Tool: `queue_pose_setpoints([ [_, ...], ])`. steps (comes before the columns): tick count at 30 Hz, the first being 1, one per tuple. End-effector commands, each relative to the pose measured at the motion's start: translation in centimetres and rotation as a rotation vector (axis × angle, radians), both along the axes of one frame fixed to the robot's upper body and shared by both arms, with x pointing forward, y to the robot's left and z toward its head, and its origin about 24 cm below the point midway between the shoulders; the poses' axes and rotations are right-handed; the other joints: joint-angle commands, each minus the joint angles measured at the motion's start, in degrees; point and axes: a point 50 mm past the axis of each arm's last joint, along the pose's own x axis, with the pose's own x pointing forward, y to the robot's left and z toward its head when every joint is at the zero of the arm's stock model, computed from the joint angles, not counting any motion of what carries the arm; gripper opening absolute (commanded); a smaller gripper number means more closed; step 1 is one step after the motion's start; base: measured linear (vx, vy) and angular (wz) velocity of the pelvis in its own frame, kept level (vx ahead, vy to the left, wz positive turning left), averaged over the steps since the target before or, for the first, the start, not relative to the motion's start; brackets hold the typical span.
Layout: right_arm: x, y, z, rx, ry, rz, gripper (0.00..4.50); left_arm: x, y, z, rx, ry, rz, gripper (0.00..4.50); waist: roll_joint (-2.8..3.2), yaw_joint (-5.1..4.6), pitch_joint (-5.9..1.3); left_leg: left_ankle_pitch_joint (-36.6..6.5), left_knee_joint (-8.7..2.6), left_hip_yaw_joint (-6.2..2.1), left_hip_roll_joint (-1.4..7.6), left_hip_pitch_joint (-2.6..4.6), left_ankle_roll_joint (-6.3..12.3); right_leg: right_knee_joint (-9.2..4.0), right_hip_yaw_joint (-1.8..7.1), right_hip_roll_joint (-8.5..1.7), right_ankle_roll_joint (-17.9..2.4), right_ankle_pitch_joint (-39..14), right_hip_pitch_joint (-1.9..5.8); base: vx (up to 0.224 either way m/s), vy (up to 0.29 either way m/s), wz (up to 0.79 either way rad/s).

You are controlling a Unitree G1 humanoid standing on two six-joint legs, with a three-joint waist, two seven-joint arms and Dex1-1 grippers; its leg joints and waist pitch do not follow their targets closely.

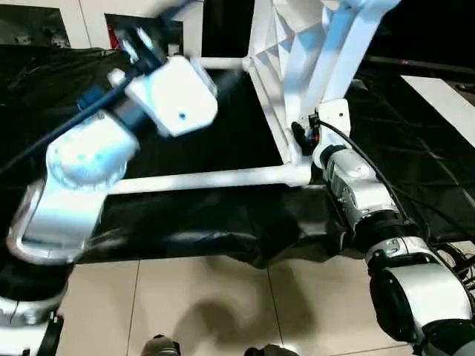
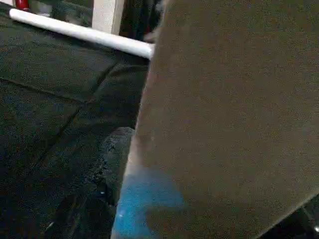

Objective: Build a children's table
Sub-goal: Flip table

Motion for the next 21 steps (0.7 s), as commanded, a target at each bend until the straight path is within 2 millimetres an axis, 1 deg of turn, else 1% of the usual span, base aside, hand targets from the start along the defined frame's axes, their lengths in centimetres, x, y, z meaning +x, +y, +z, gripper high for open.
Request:
queue_pose_setpoints([
  [1,0.2,-0.8,0.3,-0.014,-0.004,-0.025,2.19,0.3,-0.3,0.1,0.069,-0.030,0.011,4.50,2.17,-0.29,-5.08,-13.38,-3.77,-0.42,0.51,1.63,-4.24,-3.59,1.22,-2.56,-8.00,-10.62,2.51,0.000,0.000,0.00],
  [3,0.2,-0.9,0.3,-0.016,-0.007,-0.024,2.13,0.6,-0.2,0.6,0.082,-0.095,0.043,4.50,2.06,-0.27,-5.08,-13.09,-3.80,-0.43,0.50,1.56,-4.21,-3.56,1.20,-2.53,-8.17,-10.05,2.57,0.000,0.000,0.00],
  [4,0.2,-0.9,0.3,-0.016,-0.008,-0.023,2.11,0.7,-0.2,0.8,0.081,-0.105,0.056,4.50,2.16,-0.29,-5.12,-13.04,-3.77,-0.44,0.51,1.58,-4.35,-3.48,1.19,-2.53,-8.44,-9.51,2.57,0.000,0.000,0.00],
  [6,0.2,-0.9,0.3,-0.015,-0.009,-0.022,2.08,0.9,-0.1,0.8,0.086,-0.114,0.069,4.50,2.13,-0.25,-5.12,-13.28,-3.75,-0.41,0.50,1.62,-4.39,-3.51,1.20,-2.56,-8.64,-9.66,2.55,0.000,0.000,0.00],
  [7,0.2,-0.8,0.4,-0.017,-0.014,-0.017,2.07,1.5,0.2,1.0,0.100,-0.129,0.121,4.50,2.13,-0.23,-5.20,-13.17,-3.73,-0.42,0.52,1.58,-4.38,-3.49,1.20,-2.56,-8.67,-9.55,2.62,0.000,0.000,0.00],
  [8,0.2,-0.8,0.5,-0.020,-0.019,-0.013,2.07,2.0,0.5,1.0,0.106,-0.137,0.157,4.50,2.25,-0.20,-5.18,-13.09,-3.71,-0.41,0.44,1.58,-4.28,-3.46,1.21,-2.52,-8.64,-9.47,2.54,0.000,0.000,0.00],
  [10,0.3,-0.6,0.6,-0.023,-0.027,-0.005,2.06,3.3,1.3,1.0,0.085,-0.129,0.236,4.50,2.17,-0.12,-5.27,-12.89,-3.66,-0.42,0.39,1.65,-4.24,-3.41,1.21,-2.58,-8.72,-9.42,2.56,0.000,0.000,0.00],
  [11,0.3,-0.6,0.6,-0.023,-0.027,-0.005,2.06,3.3,1.3,1.0,0.085,-0.129,0.236,4.50,2.14,-0.19,-5.27,-12.66,-3.69,-0.45,0.38,1.50,-4.19,-3.40,1.21,-2.59,-8.78,-9.23,2.67,0.000,0.000,0.00],
  [12,0.3,-0.6,0.6,-0.023,-0.028,-0.004,2.06,3.6,1.5,1.0,0.082,-0.142,0.258,4.50,2.17,-0.06,-5.34,-12.28,-3.67,-0.47,0.43,1.53,-4.20,-3.36,1.21,-2.70,-8.96,-8.89,2.70,0.000,0.000,0.00],
  [13,0.3,-0.4,0.6,-0.023,-0.031,0.000,2.06,4.2,2.0,1.3,0.049,-0.191,0.309,4.50,2.36,-0.08,-5.40,-12.08,-3.63,-0.44,0.38,1.49,-4.13,-3.33,1.23,-2.62,-9.19,-8.31,2.69,0.000,0.000,0.00],
  [14,0.3,-0.4,0.6,-0.023,-0.032,0.001,2.06,4.4,2.1,1.4,0.040,-0.209,0.329,4.50,2.46,-0.01,-5.44,-12.14,-3.60,-0.46,0.39,1.66,-4.02,-3.36,1.19,-2.57,-9.33,-7.88,2.65,0.000,0.000,0.00],
  [16,0.2,-0.3,0.6,-0.021,-0.034,0.007,2.05,5.1,2.5,1.7,-0.013,-0.244,0.376,4.50,2.72,0.02,-5.46,-12.46,-3.60,-0.59,0.37,1.60,-4.09,-3.31,1.14,-2.64,-9.59,-7.71,2.75,0.000,0.000,0.00],
  [17,0.2,-0.2,0.6,-0.021,-0.037,0.011,2.05,5.4,2.7,1.7,-0.032,-0.245,0.399,4.50,2.57,-0.03,-5.50,-12.21,-3.58,-0.63,0.33,1.50,-3.99,-3.28,1.14,-2.63,-9.72,-7.26,2.86,0.000,0.000,0.00],
  [18,0.2,-0.2,0.6,-0.022,-0.040,0.015,2.05,5.5,2.9,1.7,-0.059,-0.238,0.406,4.50,2.79,0.01,-5.49,-12.14,-3.57,-0.66,0.31,1.52,-4.00,-3.25,1.15,-2.63,-9.84,-7.02,2.81,0.000,0.000,0.00],
  [19,0.2,-0.1,0.6,-0.023,-0.045,0.019,2.04,5.7,3.1,1.8,-0.101,-0.226,0.408,4.32,2.85,0.07,-5.57,-11.62,-3.56,-0.72,0.28,1.42,-3.94,-3.17,1.13,-2.70,-10.12,-6.27,2.99,0.000,0.000,0.00],
  [20,0.2,-0.1,0.7,-0.024,-0.047,0.020,2.04,5.7,3.1,1.9,-0.137,-0.212,0.399,4.32,2.72,0.05,-5.57,-11.31,-3.52,-0.64,0.20,1.36,-3.78,-3.21,1.14,-2.61,-10.41,-5.60,2.97,0.000,0.000,0.00],
  [21,0.2,-0.1,0.7,-0.025,-0.049,0.020,2.04,5.8,3.2,2.0,-0.199,-0.169,0.364,4.21,2.71,0.26,-5.65,-11.09,-3.50,-0.66,0.12,1.38,-3.82,-3.13,1.14,-2.74,-10.73,-5.36,3.07,0.000,0.000,0.00],
])
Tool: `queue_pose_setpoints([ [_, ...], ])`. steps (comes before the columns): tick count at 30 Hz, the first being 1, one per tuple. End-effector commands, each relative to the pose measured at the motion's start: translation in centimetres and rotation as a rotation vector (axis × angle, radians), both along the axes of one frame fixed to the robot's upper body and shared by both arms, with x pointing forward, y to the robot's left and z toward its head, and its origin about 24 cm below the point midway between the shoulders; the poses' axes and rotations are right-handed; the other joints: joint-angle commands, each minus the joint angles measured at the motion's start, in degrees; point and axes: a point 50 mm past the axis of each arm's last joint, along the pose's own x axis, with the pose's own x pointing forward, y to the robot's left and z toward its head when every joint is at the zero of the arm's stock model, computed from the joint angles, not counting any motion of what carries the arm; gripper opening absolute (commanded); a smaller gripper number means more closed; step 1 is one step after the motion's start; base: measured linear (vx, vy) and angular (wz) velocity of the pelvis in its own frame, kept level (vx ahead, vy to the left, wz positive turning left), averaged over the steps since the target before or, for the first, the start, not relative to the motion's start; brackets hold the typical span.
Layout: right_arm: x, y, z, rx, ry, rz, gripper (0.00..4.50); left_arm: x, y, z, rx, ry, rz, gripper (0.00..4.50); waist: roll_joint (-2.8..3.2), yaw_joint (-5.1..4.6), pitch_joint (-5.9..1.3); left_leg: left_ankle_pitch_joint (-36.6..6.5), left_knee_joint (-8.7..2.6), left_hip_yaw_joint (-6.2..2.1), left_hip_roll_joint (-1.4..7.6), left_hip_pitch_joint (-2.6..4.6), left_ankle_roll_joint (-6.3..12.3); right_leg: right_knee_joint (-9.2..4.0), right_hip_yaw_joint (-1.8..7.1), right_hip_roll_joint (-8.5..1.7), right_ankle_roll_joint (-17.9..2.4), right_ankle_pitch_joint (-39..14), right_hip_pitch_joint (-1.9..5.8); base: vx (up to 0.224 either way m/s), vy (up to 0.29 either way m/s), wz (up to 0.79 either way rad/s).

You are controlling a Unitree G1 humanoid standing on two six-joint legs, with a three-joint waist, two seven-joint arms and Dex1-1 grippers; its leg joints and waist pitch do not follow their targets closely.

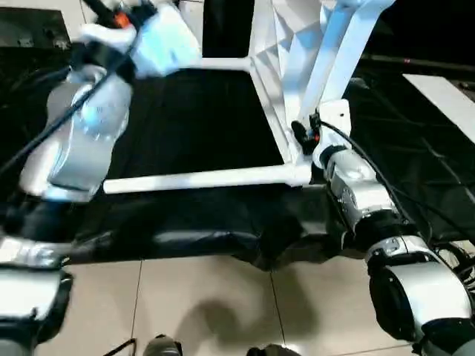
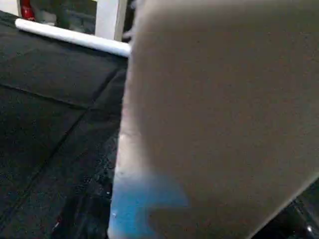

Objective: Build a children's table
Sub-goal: Flip table

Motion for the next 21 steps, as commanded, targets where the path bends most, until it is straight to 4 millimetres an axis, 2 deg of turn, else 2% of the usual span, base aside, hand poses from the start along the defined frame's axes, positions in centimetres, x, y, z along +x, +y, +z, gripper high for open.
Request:
queue_pose_setpoints([
  [1,0.2,-0.4,0.8,-0.033,-0.035,0.003,2.04,0.2,0.2,0.6,-0.139,0.046,-0.058,4.21,1.96,0.04,-5.56,-11.15,-3.65,-0.17,0.22,1.58,-3.95,-3.10,1.18,-2.74,-11.15,-4.87,3.04,0.000,0.000,0.00],
  [3,0.2,-0.6,0.8,-0.037,-0.040,-0.002,2.04,0.3,-0.3,0.2,-0.141,0.084,-0.090,4.09,1.84,-0.05,-5.47,-11.80,-3.63,-0.15,0.24,1.55,-3.44,-3.26,1.10,-2.59,-11.09,-5.34,2.99,0.000,0.000,0.00],
  [8,0.2,-1.1,0.9,-0.044,-0.045,-0.009,2.03,0.2,-0.6,-0.6,-0.178,0.099,-0.109,3.76,2.01,0.12,-5.25,-12.69,-3.74,-0.13,0.34,1.50,-2.65,-3.73,1.21,-2.83,-10.14,-9.32,2.90,0.000,0.000,0.00],
  [9,0.2,-1.1,0.9,-0.043,-0.045,-0.009,2.03,0.2,-0.5,-0.6,-0.187,0.100,-0.111,3.76,1.92,0.14,-5.24,-12.62,-3.74,-0.11,0.33,1.44,-2.57,-3.77,1.21,-2.82,-10.07,-9.53,2.91,0.000,0.000,0.00],
  [11,0.2,-1.2,1.0,-0.045,-0.049,-0.008,2.01,0.2,-0.6,-0.7,-0.217,0.106,-0.124,3.65,2.19,0.18,-5.30,-12.18,-3.74,-0.16,0.33,1.42,-2.48,-3.71,1.19,-2.83,-9.93,-9.59,2.91,0.000,0.000,0.00],
  [15,0.2,-1.1,1.4,-0.058,-0.072,0.010,2.01,0.1,-0.8,-0.6,-0.276,0.113,-0.152,3.60,2.29,0.29,-5.37,-11.31,-3.68,-0.08,0.32,1.38,-2.03,-3.67,1.18,-2.84,-10.24,-8.54,2.95,0.000,0.000,0.00],
  [17,0.3,-1.2,2.0,-0.075,-0.097,0.018,2.01,0.1,-0.7,-0.4,-0.306,0.118,-0.159,3.56,2.14,0.35,-5.37,-11.00,-3.62,-0.01,0.24,1.24,-1.60,-3.70,1.19,-2.85,-10.25,-8.62,3.06,0.000,0.000,0.00],
  [18,0.4,-1.4,2.5,-0.088,-0.113,0.024,2.01,0.1,-0.6,-0.2,-0.330,0.119,-0.163,3.56,2.38,0.47,-5.46,-10.87,-3.59,-0.03,0.24,1.26,-1.51,-3.65,1.20,-2.91,-10.27,-8.70,3.10,0.000,0.000,0.00],
  [21,0.7,-2.5,5.1,-0.125,-0.181,0.032,2.01,0.2,-0.3,0.2,-0.437,0.137,-0.193,3.55,2.13,0.73,-5.49,-9.54,-3.43,0.13,0.11,1.01,-0.53,-3.68,1.23,-2.85,-10.16,-8.44,3.25,0.000,0.000,0.00],
])
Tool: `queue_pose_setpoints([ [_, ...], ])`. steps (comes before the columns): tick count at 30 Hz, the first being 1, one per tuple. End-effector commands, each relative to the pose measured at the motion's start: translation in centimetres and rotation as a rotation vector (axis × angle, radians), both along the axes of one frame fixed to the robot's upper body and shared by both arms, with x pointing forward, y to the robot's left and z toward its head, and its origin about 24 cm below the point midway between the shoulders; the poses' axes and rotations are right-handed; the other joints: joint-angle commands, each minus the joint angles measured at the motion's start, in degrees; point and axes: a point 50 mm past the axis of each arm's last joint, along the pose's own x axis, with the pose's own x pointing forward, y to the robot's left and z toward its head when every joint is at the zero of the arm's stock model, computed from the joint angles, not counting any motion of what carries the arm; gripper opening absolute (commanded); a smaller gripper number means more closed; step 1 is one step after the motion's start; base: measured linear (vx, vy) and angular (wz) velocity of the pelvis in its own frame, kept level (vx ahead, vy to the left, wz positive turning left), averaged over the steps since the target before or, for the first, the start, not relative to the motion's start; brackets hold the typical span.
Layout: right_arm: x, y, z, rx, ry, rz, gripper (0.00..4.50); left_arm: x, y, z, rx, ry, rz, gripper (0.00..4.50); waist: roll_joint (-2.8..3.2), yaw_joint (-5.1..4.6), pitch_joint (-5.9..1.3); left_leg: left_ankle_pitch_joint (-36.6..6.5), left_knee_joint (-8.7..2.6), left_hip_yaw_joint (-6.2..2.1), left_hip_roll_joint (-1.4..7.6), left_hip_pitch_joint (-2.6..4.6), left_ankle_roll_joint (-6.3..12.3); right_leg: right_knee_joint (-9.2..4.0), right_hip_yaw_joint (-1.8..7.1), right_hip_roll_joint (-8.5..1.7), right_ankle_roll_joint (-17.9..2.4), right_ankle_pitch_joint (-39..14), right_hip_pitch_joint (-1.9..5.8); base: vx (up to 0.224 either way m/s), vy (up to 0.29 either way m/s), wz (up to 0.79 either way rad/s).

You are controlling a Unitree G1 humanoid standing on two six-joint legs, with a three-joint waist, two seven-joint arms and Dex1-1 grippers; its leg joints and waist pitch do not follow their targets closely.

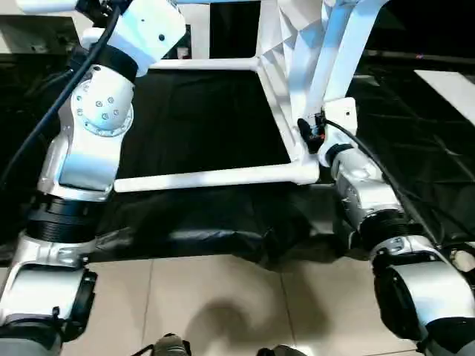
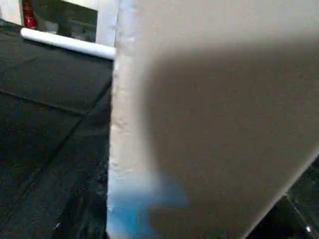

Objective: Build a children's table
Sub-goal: Flip table

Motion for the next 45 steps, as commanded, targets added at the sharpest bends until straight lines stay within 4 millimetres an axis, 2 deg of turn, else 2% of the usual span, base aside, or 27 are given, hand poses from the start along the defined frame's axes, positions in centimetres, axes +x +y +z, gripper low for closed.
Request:
queue_pose_setpoints([
  [1,0.7,-0.9,5.2,-0.103,-0.168,0.056,2.01,0.0,0.5,0.8,-0.321,0.022,-0.110,3.55,-0.62,-0.17,-5.47,-9.45,-3.36,0.22,0.15,1.20,-0.43,-3.67,1.23,-2.66,-10.29,-8.63,3.35,0.000,0.000,0.00],
  [3,0.8,-1.4,6.4,-0.133,-0.190,0.070,2.00,0.2,0.6,0.7,-0.409,0.043,-0.130,3.55,-0.71,0.03,-5.50,-8.64,-3.12,0.38,-0.03,1.02,0.53,-3.73,1.26,-2.57,-10.39,-8.19,3.44,0.000,0.000,0.00],
  [4,0.8,-1.6,7.3,-0.176,-0.205,0.089,1.99,0.3,0.7,0.6,-0.466,0.058,-0.138,3.55,-0.63,0.15,-5.38,-8.80,-3.04,0.54,-0.07,0.95,1.20,-3.95,1.25,-2.54,-10.11,-9.91,3.34,0.000,0.000,0.00],
  [5,0.9,-1.9,8.6,-0.242,-0.216,0.127,1.99,0.5,0.7,0.5,-0.508,0.073,-0.143,3.55,-0.63,0.15,-5.38,-8.80,-3.04,0.54,-0.07,0.95,1.20,-3.95,1.25,-2.54,-10.11,-9.91,3.34,0.000,0.000,0.00],
  [6,0.9,-2.0,9.1,-0.269,-0.219,0.142,1.98,0.5,0.7,0.4,-0.522,0.079,-0.144,3.55,-0.30,0.10,-5.33,-9.23,-2.96,0.56,-0.06,1.04,1.25,-4.06,1.21,-2.47,-10.06,-10.90,3.21,0.000,0.000,0.00],
  [7,0.9,-2.3,10.5,-0.360,-0.221,0.188,1.98,0.6,0.7,0.2,-0.554,0.093,-0.147,3.55,-0.44,0.13,-5.27,-9.86,-2.90,0.56,-0.06,1.03,1.43,-4.18,1.17,-2.40,-9.93,-11.74,3.18,0.000,0.000,0.00],
  [12,0.8,-2.8,13.7,-0.554,-0.201,0.278,1.96,0.9,1.0,-0.5,-0.665,0.152,-0.150,3.52,-0.44,-0.03,-5.02,-12.78,-2.77,0.43,0.08,1.16,1.59,-4.61,0.99,-2.31,-9.28,-15.96,2.69,0.000,0.000,0.00],
  [14,0.8,-2.8,14.7,-0.586,-0.200,0.293,1.96,1.0,1.1,-0.9,-0.683,0.175,-0.146,3.46,-0.61,-0.30,-4.97,-14.52,-2.77,0.31,0.13,1.19,1.34,-4.87,0.90,-2.34,-8.33,-18.65,2.42,0.000,0.000,0.00],
  [15,0.8,-2.7,15.9,-0.612,-0.204,0.309,1.96,1.1,1.1,-1.4,-0.696,0.203,-0.139,3.46,-0.61,-0.46,-4.99,-15.02,-2.78,0.21,0.20,1.19,1.18,-4.79,0.82,-2.32,-8.38,-19.07,2.39,0.000,0.000,0.00],
  [16,0.8,-2.7,15.9,-0.612,-0.204,0.309,1.96,1.1,1.1,-1.4,-0.696,0.203,-0.139,3.43,-0.63,-0.61,-4.93,-15.78,-2.76,0.17,0.22,1.13,1.00,-4.91,0.75,-2.29,-8.32,-19.60,2.30,0.000,0.000,0.00],
  [17,0.8,-2.3,17.2,-0.619,-0.216,0.331,1.96,1.0,1.4,-2.4,-0.714,0.245,-0.108,3.38,-0.60,-0.76,-4.93,-16.72,-2.66,0.18,0.36,1.39,0.89,-4.91,0.83,-2.35,-8.42,-20.02,2.00,0.000,0.000,0.00],
  [18,0.9,-2.0,17.6,-0.613,-0.219,0.345,1.96,0.9,1.5,-2.9,-0.727,0.260,-0.092,3.35,-0.65,-1.07,-4.78,-17.67,-2.70,0.09,0.28,1.09,0.80,-5.00,0.68,-2.27,-8.33,-20.94,2.10,0.000,0.000,0.00],
  [20,0.9,-1.7,18.1,-0.628,-0.227,0.358,1.96,0.8,1.7,-3.4,-0.737,0.273,-0.074,3.32,-0.87,-1.31,-4.83,-18.54,-2.64,0.06,0.29,1.12,0.92,-5.18,0.71,-2.37,-7.62,-22.22,1.94,0.000,0.000,0.00],
  [21,0.8,-1.3,18.4,-0.653,-0.231,0.394,1.96,0.5,2.0,-3.9,-0.738,0.281,-0.051,3.29,-0.75,-1.29,-4.88,-18.56,-2.60,-0.03,0.38,1.19,0.81,-5.01,0.72,-2.50,-7.68,-22.26,1.88,0.000,0.000,0.00],
  [22,0.8,-0.9,18.7,-0.672,-0.237,0.418,1.96,0.3,2.3,-4.2,-0.740,0.286,-0.033,3.24,-1.14,-1.61,-4.73,-18.67,-2.65,-0.11,0.32,0.78,0.82,-4.97,0.60,-2.49,-7.53,-22.79,2.00,0.000,0.000,0.00],
  [23,0.8,-0.9,18.7,-0.672,-0.237,0.418,1.96,0.3,2.3,-4.2,-0.740,0.286,-0.033,3.16,-1.26,-1.61,-4.81,-18.79,-2.68,-0.13,0.44,0.79,0.76,-5.02,0.62,-2.57,-7.37,-23.06,1.99,0.000,0.000,0.00],
  [25,0.8,-0.3,19.1,-0.704,-0.252,0.436,1.96,-0.1,2.7,-4.5,-0.735,0.289,-0.007,3.12,-1.19,-1.92,-4.66,-19.95,-2.63,-0.18,0.32,0.95,0.72,-5.31,0.61,-2.37,-6.37,-24.78,1.57,0.000,0.000,0.00],
  [26,0.8,0.1,19.3,-0.702,-0.270,0.435,1.96,-0.2,2.9,-4.5,-0.734,0.286,0.001,3.03,-1.68,-1.95,-4.57,-20.56,-2.59,-0.21,0.36,1.14,0.81,-5.34,0.55,-2.34,-6.10,-25.69,1.26,0.000,0.000,0.00],
  [27,0.9,0.2,19.4,-0.701,-0.275,0.435,1.96,-0.2,2.9,-4.5,-0.734,0.285,0.004,2.98,-1.46,-1.96,-4.59,-20.84,-2.64,-0.29,0.39,1.18,0.67,-5.31,0.57,-2.40,-6.07,-25.89,1.23,0.000,0.000,0.00],
  [31,0.8,1.3,20.1,-0.685,-0.345,0.456,1.96,-0.5,3.2,-4.4,-0.725,0.280,0.026,2.87,-1.47,-2.07,-4.50,-22.78,-2.79,-0.53,0.47,1.19,0.01,-5.35,0.46,-2.33,-5.78,-25.72,0.96,0.000,0.000,0.00],
  [32,0.8,1.3,20.1,-0.685,-0.345,0.456,2.31,-0.5,3.2,-4.4,-0.725,0.280,0.026,2.82,-1.42,-2.03,-4.53,-22.98,-2.83,-0.57,0.46,1.19,-0.05,-5.31,0.49,-2.32,-5.78,-25.38,0.94,0.000,0.000,0.00],
  [34,0.7,1.7,20.3,-0.670,-0.372,0.482,2.66,-0.5,3.3,-4.4,-0.722,0.279,0.028,2.66,-1.21,-1.84,-4.70,-22.60,-2.90,-0.69,0.56,1.24,-0.24,-5.13,0.52,-2.27,-6.27,-23.36,0.95,0.000,0.000,0.00],
  [35,0.4,2.4,20.6,-0.625,-0.426,0.519,2.69,-0.6,3.4,-4.3,-0.717,0.277,0.035,2.64,-1.05,-1.80,-4.94,-21.99,-2.93,-0.74,0.60,1.03,-0.18,-4.81,0.57,-2.27,-6.92,-20.78,1.17,0.000,0.000,0.00],
  [36,0.4,2.5,20.6,-0.620,-0.430,0.523,2.69,-0.6,3.4,-4.3,-0.716,0.277,0.036,2.64,-1.14,-1.92,-4.84,-22.19,-3.05,-0.79,0.66,0.84,-0.16,-4.80,0.53,-2.21,-7.14,-20.19,1.22,0.000,0.000,0.00],
  [37,0.4,2.6,20.7,-0.611,-0.437,0.531,2.94,-0.7,3.4,-4.3,-0.716,0.277,0.037,2.55,-1.18,-1.90,-4.85,-22.83,-3.17,-0.85,0.70,0.79,-0.32,-4.74,0.46,-2.33,-7.22,-19.90,1.34,0.000,0.000,0.00],
  [39,0.2,3.0,20.7,-0.600,-0.466,0.560,3.07,-0.7,3.3,-4.2,-0.714,0.277,0.038,2.50,-1.31,-1.96,-4.94,-23.02,-3.09,-0.89,0.67,0.85,-0.34,-4.66,0.42,-2.33,-7.57,-19.30,1.38,0.000,0.000,0.00],
  [45,-0.6,3.9,20.8,-0.503,-0.600,0.637,3.62,-0.8,3.3,-4.0,-0.707,0.275,0.043,2.25,-0.68,-1.37,-5.14,-21.49,-3.15,-0.89,0.91,1.02,0.21,-4.40,0.38,-2.56,-9.78,-15.50,1.56,0.000,0.000,0.00],
])
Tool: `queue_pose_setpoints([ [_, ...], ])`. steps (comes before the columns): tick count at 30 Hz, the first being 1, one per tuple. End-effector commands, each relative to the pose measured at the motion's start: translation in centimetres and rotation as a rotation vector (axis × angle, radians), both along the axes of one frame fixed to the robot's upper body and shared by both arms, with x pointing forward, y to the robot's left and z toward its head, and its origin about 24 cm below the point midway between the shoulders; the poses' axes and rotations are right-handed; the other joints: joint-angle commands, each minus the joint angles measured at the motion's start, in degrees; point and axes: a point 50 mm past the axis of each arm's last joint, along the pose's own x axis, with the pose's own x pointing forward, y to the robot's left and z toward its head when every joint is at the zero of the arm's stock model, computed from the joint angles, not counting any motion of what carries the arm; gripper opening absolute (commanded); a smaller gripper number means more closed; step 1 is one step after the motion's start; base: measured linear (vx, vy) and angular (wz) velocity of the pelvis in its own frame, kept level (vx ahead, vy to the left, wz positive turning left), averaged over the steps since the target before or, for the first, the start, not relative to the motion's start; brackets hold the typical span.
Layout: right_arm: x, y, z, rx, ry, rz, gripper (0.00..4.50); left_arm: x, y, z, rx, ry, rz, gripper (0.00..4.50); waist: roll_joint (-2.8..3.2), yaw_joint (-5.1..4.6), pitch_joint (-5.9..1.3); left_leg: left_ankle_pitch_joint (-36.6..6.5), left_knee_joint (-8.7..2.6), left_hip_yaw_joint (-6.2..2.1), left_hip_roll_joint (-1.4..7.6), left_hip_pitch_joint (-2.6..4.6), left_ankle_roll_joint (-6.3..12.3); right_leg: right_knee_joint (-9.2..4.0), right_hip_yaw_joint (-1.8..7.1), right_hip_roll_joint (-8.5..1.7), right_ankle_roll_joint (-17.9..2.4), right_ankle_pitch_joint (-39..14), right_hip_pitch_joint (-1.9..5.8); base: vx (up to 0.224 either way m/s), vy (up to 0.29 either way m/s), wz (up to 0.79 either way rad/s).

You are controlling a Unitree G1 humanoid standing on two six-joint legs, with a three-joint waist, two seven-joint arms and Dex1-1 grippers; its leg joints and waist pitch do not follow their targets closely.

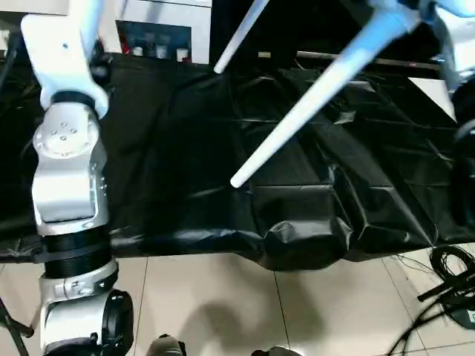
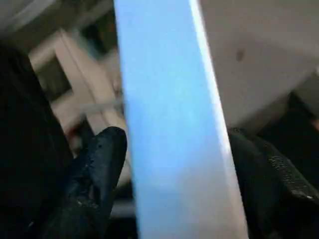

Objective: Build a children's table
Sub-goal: Flip table

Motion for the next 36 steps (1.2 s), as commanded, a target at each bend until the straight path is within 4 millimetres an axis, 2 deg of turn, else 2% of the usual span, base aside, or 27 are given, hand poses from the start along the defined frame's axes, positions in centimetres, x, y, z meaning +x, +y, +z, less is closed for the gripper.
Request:
queue_pose_setpoints([
  [1,0.0,1.4,-1.8,-0.061,0.035,0.082,3.70,0.2,-2.4,1.2,0.009,-0.049,-0.108,2.22,1.48,-0.48,-4.59,-20.90,-4.00,-0.07,0.82,2.27,-0.38,-4.30,1.25,-2.59,-10.39,-14.50,1.63,0.000,0.000,0.00],
  [3,-0.1,1.4,-1.8,-0.037,0.020,0.095,3.89,0.2,-2.4,1.2,0.011,-0.048,-0.109,2.16,1.43,-0.36,-4.70,-20.14,-4.00,-0.05,0.88,2.29,-0.31,-4.23,1.18,-2.65,-10.80,-13.28,1.79,0.000,0.000,0.00],
  [4,-0.4,1.5,-1.4,0.015,-0.023,0.136,3.96,0.2,-2.5,1.2,0.014,-0.046,-0.110,2.14,1.47,-0.19,-4.87,-18.11,-3.98,-0.01,0.91,2.07,-0.01,-3.95,1.11,-2.70,-11.52,-10.61,2.08,0.000,0.000,0.00],
  [6,-1.0,1.5,-1.0,0.095,-0.053,0.224,4.16,0.2,-2.5,1.2,0.016,-0.042,-0.109,2.08,1.41,-0.24,-4.99,-16.73,-3.98,-0.03,0.98,1.84,0.99,-3.69,1.05,-2.81,-12.09,-8.64,2.50,0.000,0.000,0.00],
  [7,-1.4,1.7,-1.3,0.135,-0.059,0.300,4.26,0.2,-2.5,1.2,0.017,-0.040,-0.108,2.08,1.57,-0.15,-5.00,-15.89,-3.98,-0.05,1.04,1.85,1.52,-3.63,1.04,-2.80,-12.48,-7.61,2.55,0.000,0.000,0.00],
  [9,-1.5,1.9,-1.7,0.143,-0.052,0.327,4.38,0.2,-2.5,1.3,0.018,-0.039,-0.108,2.06,1.59,-0.16,-5.00,-14.34,-4.07,-0.15,1.08,1.67,1.91,-3.45,0.96,-2.89,-13.10,-6.43,2.79,0.000,0.000,0.00],
  [10,-1.5,2.2,-2.5,0.164,-0.021,0.356,4.44,0.2,-2.5,1.3,0.019,-0.039,-0.107,2.05,1.61,-0.09,-5.07,-14.08,-4.03,-0.08,1.08,1.81,2.08,-3.51,0.96,-2.85,-13.35,-6.17,2.76,0.000,0.000,0.00],
  [11,-1.5,2.2,-2.5,0.164,-0.021,0.356,4.44,0.2,-2.5,1.3,0.019,-0.039,-0.107,2.04,1.63,0.04,-5.07,-12.88,-4.07,-0.08,1.13,1.82,2.38,-3.46,1.03,-3.00,-13.72,-4.99,2.92,0.000,0.000,0.00],
  [12,-1.6,2.8,-4.8,0.177,0.032,0.378,4.48,0.2,-2.4,1.3,0.025,-0.037,-0.103,2.04,1.37,-0.04,-4.92,-11.94,-4.11,-0.02,1.03,1.72,2.54,-3.51,1.04,-2.86,-13.70,-4.39,2.93,0.000,0.000,0.00],
  [13,-1.6,2.9,-5.3,0.180,0.043,0.381,4.50,0.2,-2.3,1.3,0.027,-0.036,-0.102,2.02,1.49,0.17,-5.06,-10.66,-4.14,-0.03,1.11,1.91,2.52,-3.40,1.07,-3.04,-13.72,-3.25,3.07,0.000,0.000,0.00],
  [14,-1.7,3.2,-6.9,0.204,0.072,0.384,4.50,0.2,-2.3,1.3,0.030,-0.035,-0.101,2.01,1.40,0.14,-5.23,-9.44,-4.12,-0.05,1.07,1.93,2.36,-3.21,0.97,-3.00,-14.27,-2.37,3.22,0.000,0.000,0.00],
  [15,-2.0,3.4,-8.7,0.245,0.103,0.383,4.50,0.2,-2.2,1.3,0.033,-0.035,-0.099,2.01,1.29,0.43,-4.93,-8.86,-4.23,0.09,0.97,1.96,2.33,-3.51,1.04,-2.93,-13.79,-2.14,3.15,0.000,0.000,0.00],
  [16,-2.2,3.5,-10.0,0.279,0.126,0.382,4.50,0.1,-2.1,1.3,0.034,-0.034,-0.098,2.00,1.33,0.39,-5.10,-8.35,-4.32,-0.03,1.04,1.96,2.02,-3.23,1.10,-3.10,-13.41,-1.82,3.38,0.000,0.000,0.00],
  [17,-2.7,3.6,-11.6,0.341,0.140,0.373,4.50,0.1,-2.1,1.3,0.041,-0.035,-0.096,1.99,1.63,0.42,-5.25,-8.56,-4.33,-0.08,1.03,2.06,1.70,-3.17,0.98,-3.08,-13.78,-1.94,3.30,0.000,0.000,0.00],
  [18,-3.3,3.4,-13.3,0.423,0.141,0.336,4.50,0.1,-2.0,1.3,0.049,-0.035,-0.094,1.98,1.49,0.63,-5.19,-7.97,-4.30,0.11,0.96,2.13,1.72,-3.40,1.09,-3.03,-13.37,-1.30,3.24,0.000,0.000,0.00],
  [20,-4.1,2.2,-15.4,0.599,0.141,0.249,4.50,0.1,-1.8,1.5,0.059,-0.038,-0.091,1.96,1.86,0.60,-5.13,-8.79,-4.60,-0.01,1.00,2.16,0.90,-3.41,1.09,-3.01,-12.66,-1.73,3.12,0.000,0.000,0.00],
  [21,-4.1,2.2,-15.4,0.599,0.141,0.249,4.50,0.1,-1.8,1.5,0.059,-0.038,-0.091,1.95,1.78,0.57,-5.18,-9.17,-4.63,-0.02,1.03,2.29,0.77,-3.33,1.07,-3.01,-12.72,-1.80,3.08,0.000,0.000,0.00],
  [22,-5.0,1.1,-17.1,0.714,0.144,0.168,4.50,0.1,-1.7,1.6,0.065,-0.037,-0.090,1.95,2.06,0.62,-4.95,-9.70,-4.71,-0.03,0.95,2.27,0.38,-3.47,1.10,-2.87,-12.36,-2.42,3.01,0.000,0.000,0.00],
  [23,-5.4,0.9,-17.6,0.736,0.152,0.155,4.50,0.2,-1.7,1.6,0.067,-0.036,-0.090,1.95,2.27,0.46,-4.75,-12.15,-4.91,-0.10,1.03,2.48,-0.02,-3.66,1.12,-2.84,-11.78,-4.31,2.74,0.000,0.000,0.00],
  [24,-5.8,0.8,-18.1,0.744,0.152,0.140,4.50,0.2,-1.6,1.6,0.069,-0.034,-0.090,1.94,2.32,0.45,-4.66,-12.85,-5.10,-0.20,0.97,2.36,-0.35,-3.80,1.04,-2.77,-11.26,-5.18,2.94,0.000,0.000,0.00],
  [25,-6.6,0.7,-19.0,0.758,0.177,0.121,4.50,0.3,-1.6,1.6,0.070,-0.033,-0.092,1.93,2.22,0.31,-4.35,-15.02,-5.38,-0.24,0.89,2.37,-1.06,-4.21,1.12,-2.77,-9.91,-7.64,2.82,0.000,0.000,0.00],
  [27,-6.6,0.7,-19.1,0.760,0.179,0.116,4.50,0.3,-1.6,1.6,0.071,-0.033,-0.092,1.92,2.09,0.07,-4.28,-17.34,-5.51,-0.27,0.81,2.46,-1.49,-4.54,1.13,-2.85,-9.16,-10.65,2.77,0.000,0.000,0.00],
  [28,-7.0,0.1,-20.2,0.801,0.212,0.031,4.50,0.3,-1.6,1.5,0.074,-0.031,-0.093,1.90,2.15,-0.19,-4.13,-18.62,-5.62,-0.36,0.75,2.44,-1.83,-4.85,1.14,-2.91,-8.58,-12.97,2.66,0.000,0.000,0.00],
  [29,-6.9,-0.3,-20.8,0.838,0.232,-0.024,4.50,0.3,-1.6,1.5,0.075,-0.029,-0.093,1.90,2.12,-0.35,-4.04,-19.18,-5.60,-0.32,0.71,2.63,-1.97,-5.03,1.26,-2.87,-8.13,-13.99,2.35,0.000,0.000,0.00],
  [31,-6.9,-1.3,-21.8,0.913,0.285,-0.147,4.50,0.3,-1.6,1.4,0.077,-0.026,-0.094,1.89,2.09,-0.50,-3.91,-19.75,-5.77,-0.37,0.59,2.58,-2.22,-5.28,1.26,-2.78,-7.29,-15.79,2.36,0.000,0.000,0.00],
  [33,-6.8,-1.6,-22.1,0.929,0.301,-0.183,4.50,0.3,-1.6,1.4,0.077,-0.024,-0.094,1.89,1.98,-0.58,-3.97,-18.93,-5.78,-0.38,0.52,2.50,-2.24,-5.24,1.27,-2.77,-7.01,-15.32,2.43,0.000,0.000,0.00],
  [36,-5.8,-2.1,-23.4,0.951,0.447,-0.309,4.50,0.2,-1.6,1.3,0.081,-0.019,-0.096,1.88,2.04,-0.70,-3.81,-18.75,-5.78,-0.37,0.44,2.48,-2.22,-5.36,1.24,-2.70,-6.37,-16.05,2.31,0.000,0.000,0.00],
])
